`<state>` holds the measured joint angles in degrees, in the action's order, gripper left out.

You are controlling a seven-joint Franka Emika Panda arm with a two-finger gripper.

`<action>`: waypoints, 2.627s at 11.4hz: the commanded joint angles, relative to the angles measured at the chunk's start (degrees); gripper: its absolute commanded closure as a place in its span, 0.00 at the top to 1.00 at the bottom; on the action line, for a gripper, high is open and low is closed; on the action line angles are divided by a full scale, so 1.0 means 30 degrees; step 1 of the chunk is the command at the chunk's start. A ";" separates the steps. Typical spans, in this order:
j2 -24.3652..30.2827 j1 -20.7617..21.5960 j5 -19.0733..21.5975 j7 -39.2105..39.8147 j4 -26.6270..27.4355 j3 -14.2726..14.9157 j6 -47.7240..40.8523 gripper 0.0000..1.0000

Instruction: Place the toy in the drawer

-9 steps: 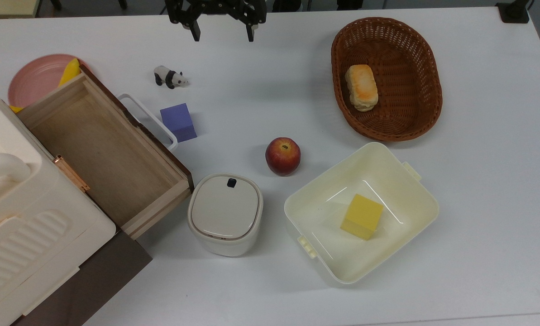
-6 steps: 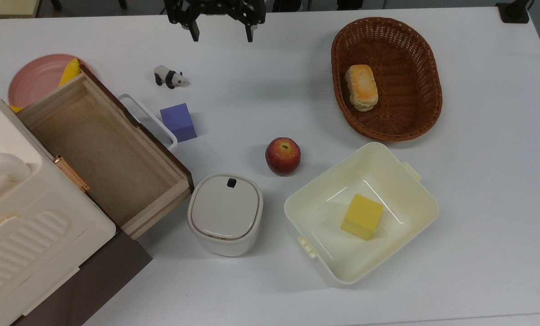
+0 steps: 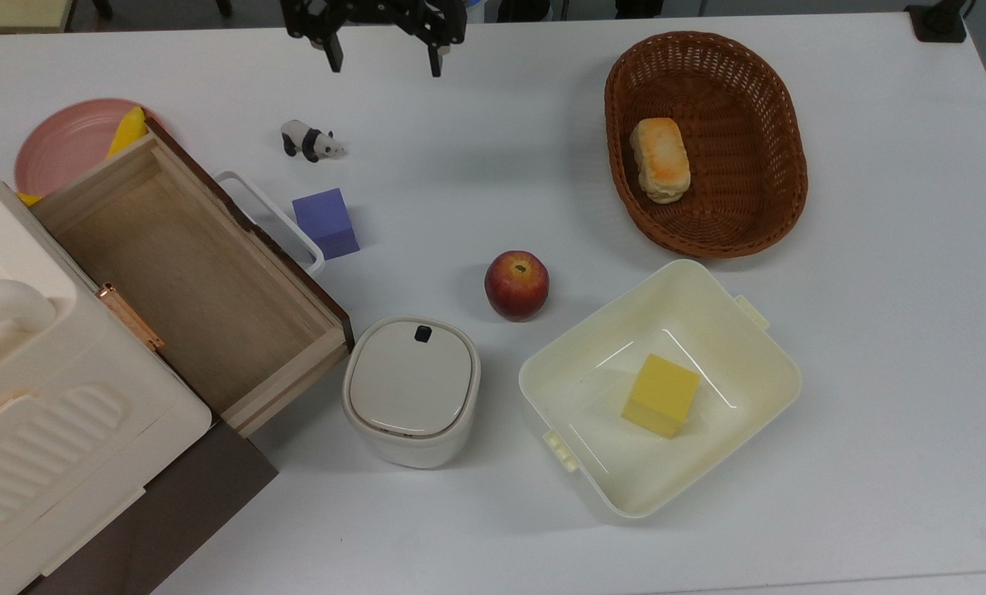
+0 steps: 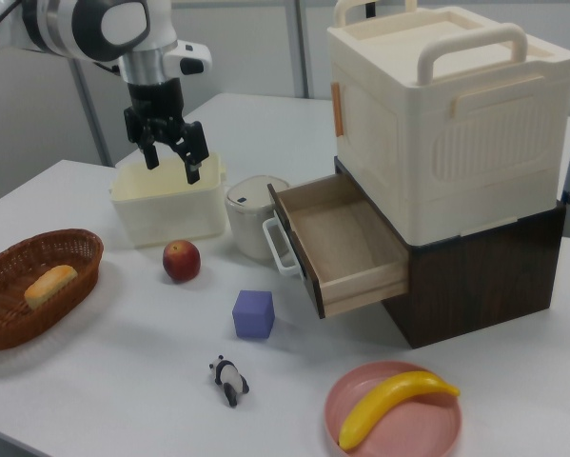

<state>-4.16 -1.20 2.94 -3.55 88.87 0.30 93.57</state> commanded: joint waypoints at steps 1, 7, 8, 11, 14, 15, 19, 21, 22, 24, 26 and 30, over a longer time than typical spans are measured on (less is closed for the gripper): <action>-0.0048 0.0019 -0.0481 -0.0019 -0.0590 0.0017 -0.0225 1.00; -0.0458 0.0019 -0.0833 0.0656 -0.0590 0.0017 0.0068 1.00; -0.0429 0.0019 -0.0833 0.0656 -0.0590 0.0017 0.0068 1.00; -0.0663 -0.0185 -0.0862 0.0830 -0.0853 0.0047 0.0068 1.00; -0.0779 -0.0098 -0.0862 0.0861 -0.0795 -0.0070 0.0068 1.00; -0.0751 -0.0069 -0.0920 0.0861 -0.0708 -0.0215 0.0097 1.00; 0.0856 -0.2138 -0.2293 0.4013 0.2653 -0.3105 0.2612 1.00; 0.0832 -0.3694 -0.2822 0.7608 0.3450 -0.4808 0.2909 1.00; 0.0889 -0.4601 -0.3173 0.9861 0.3859 -0.5629 0.2881 1.00; 0.1006 -0.6591 -0.3584 1.4053 0.4651 -0.7239 0.2765 1.00; 0.1619 -0.7887 -0.3763 1.5770 0.5645 -0.8066 0.2763 1.00; 0.3670 -0.7165 -0.4578 1.6358 0.8837 -0.7138 0.2939 1.00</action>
<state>0.99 -24.02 -8.33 43.43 107.30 -22.87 100.12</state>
